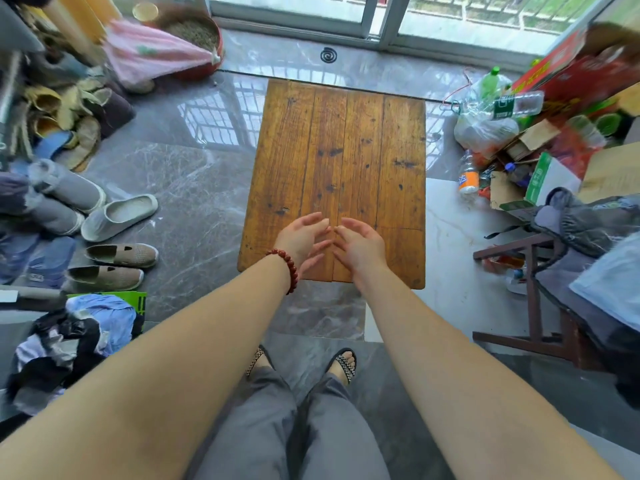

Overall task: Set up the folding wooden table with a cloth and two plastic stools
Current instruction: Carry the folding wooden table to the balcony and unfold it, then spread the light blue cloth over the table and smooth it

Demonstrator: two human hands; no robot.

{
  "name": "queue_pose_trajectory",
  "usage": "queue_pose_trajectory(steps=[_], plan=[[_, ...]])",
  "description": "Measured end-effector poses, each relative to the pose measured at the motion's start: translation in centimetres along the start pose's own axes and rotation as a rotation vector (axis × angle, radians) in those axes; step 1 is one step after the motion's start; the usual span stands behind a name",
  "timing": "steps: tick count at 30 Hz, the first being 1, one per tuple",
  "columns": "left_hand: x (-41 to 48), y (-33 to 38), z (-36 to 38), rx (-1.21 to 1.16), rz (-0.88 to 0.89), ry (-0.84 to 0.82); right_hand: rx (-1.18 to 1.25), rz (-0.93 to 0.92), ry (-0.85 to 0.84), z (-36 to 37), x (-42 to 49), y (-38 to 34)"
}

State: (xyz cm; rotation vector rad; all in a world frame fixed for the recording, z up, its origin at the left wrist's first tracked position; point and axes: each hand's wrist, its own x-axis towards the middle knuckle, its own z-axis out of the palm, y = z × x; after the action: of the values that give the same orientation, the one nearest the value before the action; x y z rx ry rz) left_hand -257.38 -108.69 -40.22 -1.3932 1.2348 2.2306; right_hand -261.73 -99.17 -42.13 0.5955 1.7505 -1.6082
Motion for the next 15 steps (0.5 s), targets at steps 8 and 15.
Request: queue_pose_trajectory(steps=[8, 15], plan=[[-11.2, 8.4, -0.4, 0.109, 0.241, -0.098, -0.134, -0.259, -0.01, 1.2, -9.9, -9.3], [-20.0, 15.3, -1.4, 0.297, 0.524, -0.292, -0.063, -0.485, -0.061, 2.1, -17.8, -14.6]])
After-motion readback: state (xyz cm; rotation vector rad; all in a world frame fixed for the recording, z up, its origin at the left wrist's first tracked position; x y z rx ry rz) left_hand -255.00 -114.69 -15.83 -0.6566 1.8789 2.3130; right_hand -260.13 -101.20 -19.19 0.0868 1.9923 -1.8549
